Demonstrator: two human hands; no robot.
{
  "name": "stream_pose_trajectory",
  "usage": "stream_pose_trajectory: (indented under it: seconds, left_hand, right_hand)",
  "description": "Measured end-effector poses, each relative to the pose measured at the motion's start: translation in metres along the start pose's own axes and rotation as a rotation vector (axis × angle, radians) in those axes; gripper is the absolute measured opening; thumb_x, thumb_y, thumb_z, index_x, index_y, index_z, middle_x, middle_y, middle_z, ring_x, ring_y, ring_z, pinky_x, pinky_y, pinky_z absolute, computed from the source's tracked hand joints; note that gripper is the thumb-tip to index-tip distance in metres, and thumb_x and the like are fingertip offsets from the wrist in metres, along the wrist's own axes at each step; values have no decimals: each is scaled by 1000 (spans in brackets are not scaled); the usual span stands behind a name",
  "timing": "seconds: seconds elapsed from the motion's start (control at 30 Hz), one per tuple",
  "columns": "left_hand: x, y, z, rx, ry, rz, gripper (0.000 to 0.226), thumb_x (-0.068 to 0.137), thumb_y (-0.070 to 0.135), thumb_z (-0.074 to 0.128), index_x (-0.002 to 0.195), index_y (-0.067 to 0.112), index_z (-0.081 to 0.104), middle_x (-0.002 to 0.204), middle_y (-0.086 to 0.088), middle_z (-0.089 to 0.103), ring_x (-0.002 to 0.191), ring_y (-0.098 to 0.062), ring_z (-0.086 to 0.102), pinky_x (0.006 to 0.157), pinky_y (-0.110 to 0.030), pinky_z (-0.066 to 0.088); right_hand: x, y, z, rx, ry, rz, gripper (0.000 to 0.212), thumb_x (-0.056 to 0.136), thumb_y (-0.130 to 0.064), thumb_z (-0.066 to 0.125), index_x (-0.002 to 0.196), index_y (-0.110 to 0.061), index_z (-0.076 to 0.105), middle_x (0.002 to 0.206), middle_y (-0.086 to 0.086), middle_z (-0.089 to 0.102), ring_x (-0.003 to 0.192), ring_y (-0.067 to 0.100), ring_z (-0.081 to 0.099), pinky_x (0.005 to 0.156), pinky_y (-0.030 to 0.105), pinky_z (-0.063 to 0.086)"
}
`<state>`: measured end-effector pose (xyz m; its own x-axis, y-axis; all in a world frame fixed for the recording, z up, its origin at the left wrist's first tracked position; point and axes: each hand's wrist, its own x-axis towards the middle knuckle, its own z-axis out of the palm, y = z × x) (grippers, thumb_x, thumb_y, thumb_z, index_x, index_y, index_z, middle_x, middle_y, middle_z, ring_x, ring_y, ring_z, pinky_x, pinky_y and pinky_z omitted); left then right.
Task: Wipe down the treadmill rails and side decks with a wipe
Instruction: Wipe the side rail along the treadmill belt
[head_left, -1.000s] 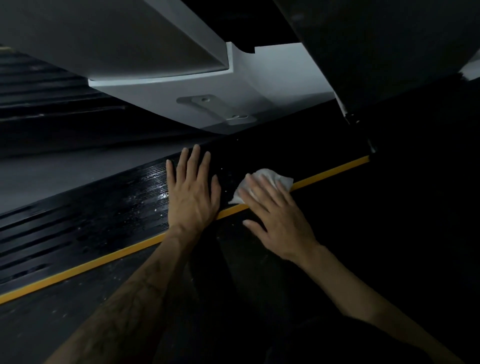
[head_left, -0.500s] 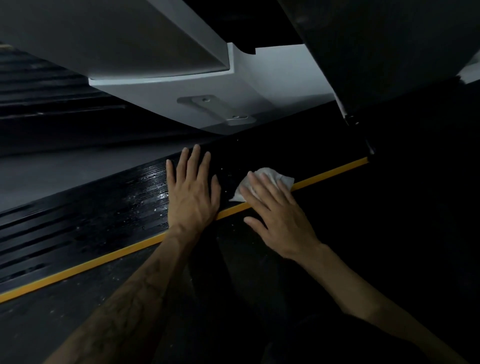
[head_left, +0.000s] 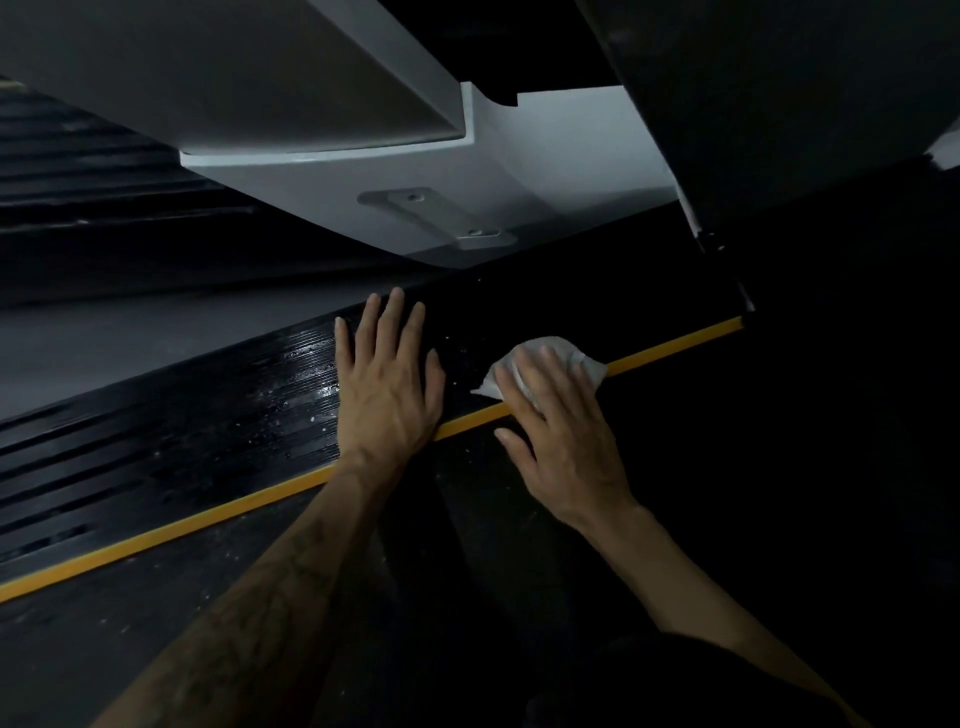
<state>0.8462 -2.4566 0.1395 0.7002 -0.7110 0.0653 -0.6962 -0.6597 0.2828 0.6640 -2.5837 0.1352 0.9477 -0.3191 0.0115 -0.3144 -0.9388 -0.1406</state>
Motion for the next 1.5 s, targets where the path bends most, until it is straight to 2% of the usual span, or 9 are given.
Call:
stream_pose_trajectory:
  seconds: [0.23, 0.33, 0.53, 0.63, 0.77, 1.0, 1.1, 1.27, 1.5]
  left_hand:
    - [1, 0, 0, 10, -2, 4, 59, 104, 41, 31, 155, 12, 41, 166, -12, 30, 157, -30, 19, 126, -59, 13]
    - [0, 0, 1, 11, 5, 8, 59, 105, 41, 32, 154, 11, 41, 165, -13, 31, 156, -31, 20, 126, -59, 14]
    - [0, 0, -1, 7, -5, 0, 60, 104, 42, 30, 155, 12, 41, 166, -12, 30, 157, -30, 19, 127, -58, 12]
    - [-1, 1, -3, -9, -11, -7, 60, 104, 42, 29, 155, 12, 40, 167, -11, 29, 157, -29, 17, 127, -57, 10]
    - [-1, 1, -3, -8, -16, -7, 60, 104, 42, 30, 156, 12, 39, 167, -12, 28, 157, -29, 17, 127, -56, 10]
    - [-2, 1, -3, -13, -3, -2, 58, 105, 40, 33, 155, 12, 41, 166, -12, 31, 156, -29, 19, 127, -58, 13]
    - [-1, 2, -4, -6, -12, -7, 58, 104, 40, 32, 155, 12, 40, 166, -12, 29, 157, -29, 18, 127, -58, 13]
    - [-1, 2, -4, -3, -4, -4, 58, 104, 39, 34, 155, 12, 41, 166, -12, 31, 156, -29, 20, 127, -57, 13]
    - [-1, -1, -1, -19, 23, 8, 57, 104, 39, 35, 153, 12, 44, 165, -11, 34, 155, -29, 23, 127, -56, 14]
  right_hand:
    - [39, -2, -4, 65, -15, 181, 72, 105, -55, 26, 164, -13, 21, 172, 11, 10, 160, 27, 3, 129, 53, 7]
    - [51, -10, -4, 23, -75, 89, 74, 105, -59, 22, 164, -15, 18, 173, 9, 7, 160, 26, 1, 129, 50, 3]
    - [22, 8, -8, 29, -99, -108, 70, 106, -50, 34, 164, -15, 20, 173, 5, 9, 160, 20, 3, 129, 45, 13]
    - [32, 19, -10, 37, -93, -13, 72, 105, -51, 31, 165, -14, 17, 173, 7, 8, 160, 21, 3, 128, 47, 15]
    - [62, -1, -9, 32, -120, 157, 82, 101, -61, 14, 165, -11, 6, 172, 11, -2, 159, 24, -5, 130, 44, 2]
    - [35, 14, -11, 38, -112, -113, 68, 106, -50, 34, 164, -18, 20, 173, 5, 11, 160, 22, 4, 129, 46, 13]
    - [39, 28, -15, 32, -109, -23, 69, 105, -50, 31, 164, -16, 21, 172, 8, 12, 159, 25, 6, 127, 50, 17]
    - [85, -2, -17, 52, -152, 176, 78, 101, -61, 9, 165, -15, 7, 173, 9, -4, 159, 26, -7, 129, 43, -4]
    - [48, 12, -11, 66, -92, -98, 66, 106, -48, 29, 163, -15, 25, 172, 6, 14, 159, 23, 8, 129, 45, 10]
